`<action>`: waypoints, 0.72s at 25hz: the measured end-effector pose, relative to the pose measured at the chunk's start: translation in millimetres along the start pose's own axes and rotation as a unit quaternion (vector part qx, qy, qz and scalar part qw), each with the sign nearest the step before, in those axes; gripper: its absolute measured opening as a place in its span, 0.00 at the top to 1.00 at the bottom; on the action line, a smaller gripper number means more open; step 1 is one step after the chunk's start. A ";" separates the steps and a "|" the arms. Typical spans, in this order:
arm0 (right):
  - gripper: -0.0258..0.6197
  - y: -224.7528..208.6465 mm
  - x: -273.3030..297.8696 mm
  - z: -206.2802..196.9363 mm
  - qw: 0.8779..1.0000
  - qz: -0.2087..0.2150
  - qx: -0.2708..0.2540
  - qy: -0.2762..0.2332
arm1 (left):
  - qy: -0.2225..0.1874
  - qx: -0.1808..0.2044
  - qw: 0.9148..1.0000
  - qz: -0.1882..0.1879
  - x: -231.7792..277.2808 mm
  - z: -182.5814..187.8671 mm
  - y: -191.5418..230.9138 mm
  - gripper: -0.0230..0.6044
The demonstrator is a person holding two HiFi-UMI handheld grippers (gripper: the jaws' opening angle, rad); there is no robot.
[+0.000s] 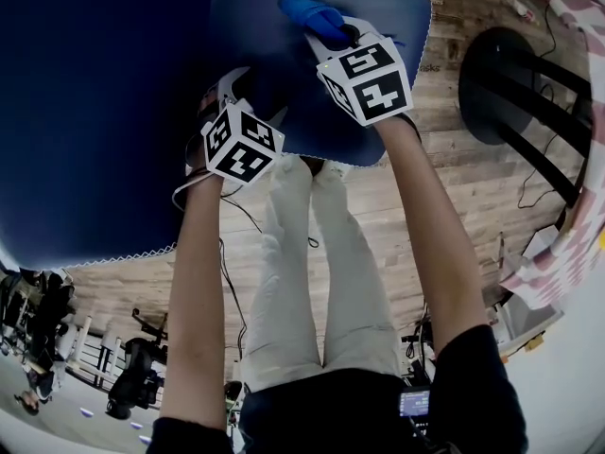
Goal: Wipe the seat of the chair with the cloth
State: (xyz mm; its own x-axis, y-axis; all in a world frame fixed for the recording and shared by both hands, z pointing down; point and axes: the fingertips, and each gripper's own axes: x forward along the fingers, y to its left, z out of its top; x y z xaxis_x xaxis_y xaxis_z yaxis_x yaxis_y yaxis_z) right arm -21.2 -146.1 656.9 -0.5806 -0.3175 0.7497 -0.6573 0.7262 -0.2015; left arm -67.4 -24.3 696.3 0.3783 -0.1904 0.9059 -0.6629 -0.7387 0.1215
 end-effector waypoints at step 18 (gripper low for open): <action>0.87 63.6 45.4 37.6 0.997 0.071 -0.004 -0.012 | -0.006 0.001 1.000 0.002 -1.6 1.2 2.6 0.38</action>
State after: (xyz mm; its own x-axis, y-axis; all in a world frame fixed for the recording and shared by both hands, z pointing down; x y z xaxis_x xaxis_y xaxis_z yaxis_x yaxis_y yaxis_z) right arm -107.4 -137.3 654.4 -0.6788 -0.2249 0.6991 -0.5633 0.7702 -0.2992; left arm -68.9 -26.7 694.7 0.3824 -0.2012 0.9018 -0.6635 -0.7391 0.1164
